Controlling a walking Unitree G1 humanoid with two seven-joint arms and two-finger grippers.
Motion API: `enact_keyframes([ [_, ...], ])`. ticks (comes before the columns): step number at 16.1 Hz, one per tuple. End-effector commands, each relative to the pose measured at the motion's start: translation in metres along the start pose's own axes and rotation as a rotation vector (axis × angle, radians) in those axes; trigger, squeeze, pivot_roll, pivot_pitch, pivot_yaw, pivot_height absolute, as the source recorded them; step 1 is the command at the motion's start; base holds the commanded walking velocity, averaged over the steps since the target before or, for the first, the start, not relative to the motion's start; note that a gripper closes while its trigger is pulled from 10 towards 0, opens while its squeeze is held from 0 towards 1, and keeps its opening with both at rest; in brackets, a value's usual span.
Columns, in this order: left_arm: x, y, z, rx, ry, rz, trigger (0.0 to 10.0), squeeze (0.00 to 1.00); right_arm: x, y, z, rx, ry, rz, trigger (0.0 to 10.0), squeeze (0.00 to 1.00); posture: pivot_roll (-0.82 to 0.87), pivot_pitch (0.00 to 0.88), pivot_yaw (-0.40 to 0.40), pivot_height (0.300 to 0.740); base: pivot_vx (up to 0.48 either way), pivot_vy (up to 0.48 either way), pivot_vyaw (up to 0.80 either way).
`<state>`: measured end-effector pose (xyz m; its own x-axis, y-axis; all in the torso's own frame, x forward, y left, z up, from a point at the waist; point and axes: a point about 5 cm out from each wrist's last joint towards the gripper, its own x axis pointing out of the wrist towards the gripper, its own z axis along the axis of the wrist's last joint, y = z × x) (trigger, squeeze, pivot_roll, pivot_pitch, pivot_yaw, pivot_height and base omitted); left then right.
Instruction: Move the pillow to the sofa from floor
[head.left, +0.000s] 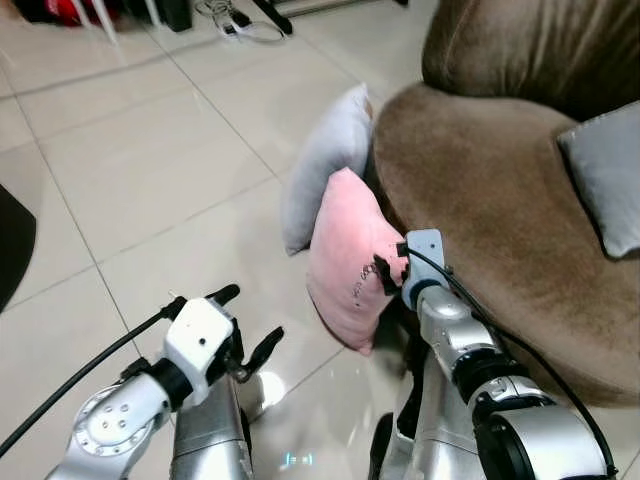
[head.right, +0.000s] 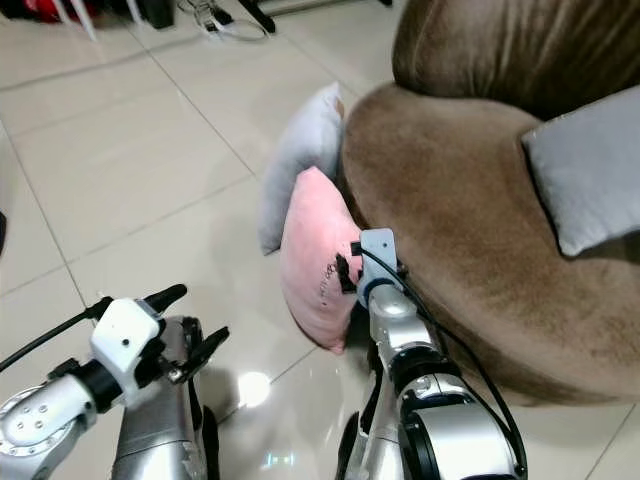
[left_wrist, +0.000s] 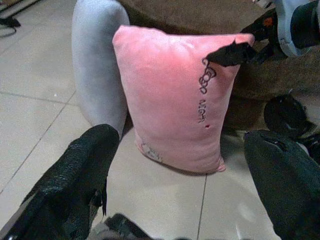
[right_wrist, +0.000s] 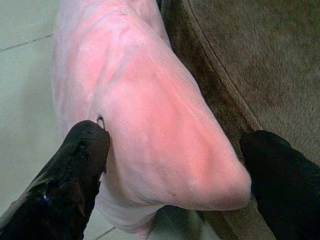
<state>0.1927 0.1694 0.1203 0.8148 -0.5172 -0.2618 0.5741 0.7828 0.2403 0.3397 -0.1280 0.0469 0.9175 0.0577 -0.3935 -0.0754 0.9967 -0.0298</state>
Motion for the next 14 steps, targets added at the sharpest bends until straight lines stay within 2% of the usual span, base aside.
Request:
enact_keyframes([
  [1,-0.005,-0.001,0.001,-0.004,0.004,0.0,10.0,0.0,0.0,0.0,-0.002,0.044,-0.005,-0.011,10.0,0.0,0.01,0.255,-0.063,0.466,0.0,0.0,0.0],
  [2,-0.006,-0.001,0.001,-0.005,0.006,0.001,10.0,0.0,0.0,0.002,-0.001,0.062,-0.014,-0.009,10.0,0.0,0.01,0.251,-0.062,0.466,0.0,0.0,0.0],
  [3,-0.008,-0.001,0.002,-0.007,0.009,0.002,10.0,0.0,0.0,0.006,-0.001,0.084,-0.021,0.005,7.1,0.0,0.01,0.248,-0.06,0.466,0.0,0.0,0.0],
  [4,-0.008,-0.002,0.002,-0.008,0.01,0.001,10.0,0.0,0.0,0.007,-0.001,0.087,-0.021,0.009,5.3,0.0,0.01,0.248,-0.06,0.466,0.0,0.0,0.0],
  [5,-0.008,-0.003,0.003,-0.009,0.014,-0.004,10.0,0.0,0.0,0.009,-0.002,0.086,-0.023,0.02,1.0,0.0,0.01,0.254,-0.059,0.466,0.0,0.0,0.0],
  [6,-0.008,-0.003,0.003,-0.009,0.015,-0.006,10.0,0.0,0.0,0.009,-0.002,0.092,-0.027,0.023,0.0,0.0,0.01,0.256,-0.059,0.466,0.0,0.0,0.0],
  [14,-0.007,-0.008,0.005,-0.017,0.019,-0.037,10.0,0.0,-0.001,0.011,-0.002,0.111,-0.048,0.036,0.0,0.0,0.01,0.253,-0.055,0.466,0.0,0.0,0.0],
])
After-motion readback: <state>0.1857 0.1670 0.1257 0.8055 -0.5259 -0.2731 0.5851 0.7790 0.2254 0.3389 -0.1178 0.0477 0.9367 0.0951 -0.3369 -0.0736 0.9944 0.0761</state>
